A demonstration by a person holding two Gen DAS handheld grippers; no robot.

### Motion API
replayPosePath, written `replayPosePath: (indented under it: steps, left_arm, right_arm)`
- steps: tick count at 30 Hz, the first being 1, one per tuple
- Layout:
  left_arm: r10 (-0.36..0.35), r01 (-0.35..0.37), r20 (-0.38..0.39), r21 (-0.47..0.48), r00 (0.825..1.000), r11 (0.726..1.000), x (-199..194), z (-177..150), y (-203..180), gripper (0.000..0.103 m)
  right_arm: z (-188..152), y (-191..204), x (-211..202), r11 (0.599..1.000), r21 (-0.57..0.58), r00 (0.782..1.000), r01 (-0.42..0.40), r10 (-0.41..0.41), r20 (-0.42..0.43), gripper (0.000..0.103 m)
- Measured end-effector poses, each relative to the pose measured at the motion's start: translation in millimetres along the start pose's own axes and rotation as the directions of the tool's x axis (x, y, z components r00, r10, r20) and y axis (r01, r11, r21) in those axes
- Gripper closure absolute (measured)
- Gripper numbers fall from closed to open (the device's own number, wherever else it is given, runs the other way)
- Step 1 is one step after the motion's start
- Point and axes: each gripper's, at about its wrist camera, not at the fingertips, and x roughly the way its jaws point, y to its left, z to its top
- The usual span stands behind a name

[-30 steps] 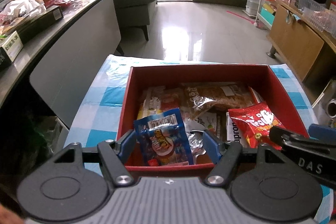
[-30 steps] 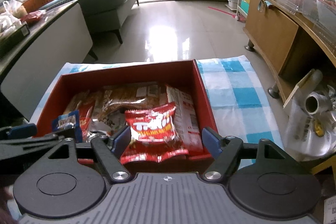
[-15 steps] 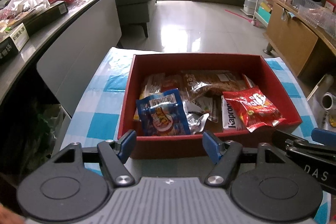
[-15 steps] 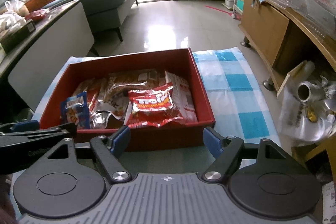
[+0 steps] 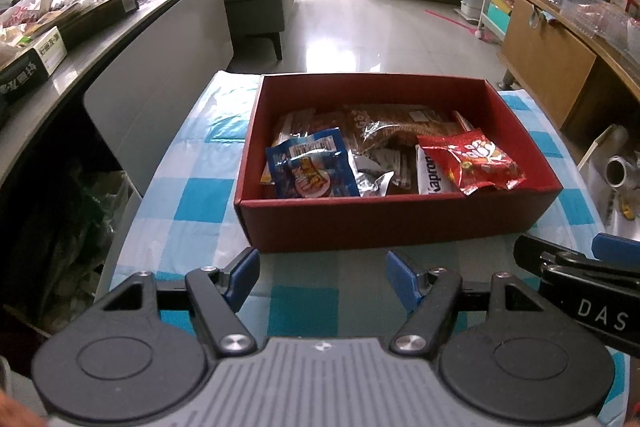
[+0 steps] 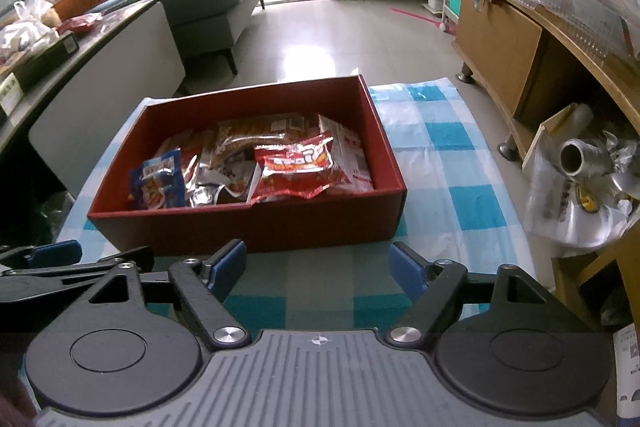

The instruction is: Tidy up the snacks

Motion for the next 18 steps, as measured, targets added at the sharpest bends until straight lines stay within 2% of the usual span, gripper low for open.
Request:
replayPosePath:
  steps: [18]
  left_arm:
    - [0.010,-0.010,0.005,0.015,1.000,1.000,-21.9,-29.5,5.1,0.035]
  right_arm:
    - [-28.6,8.9,-21.4,1.000,-0.013,1.000,-0.010,0.010,0.000,0.018]
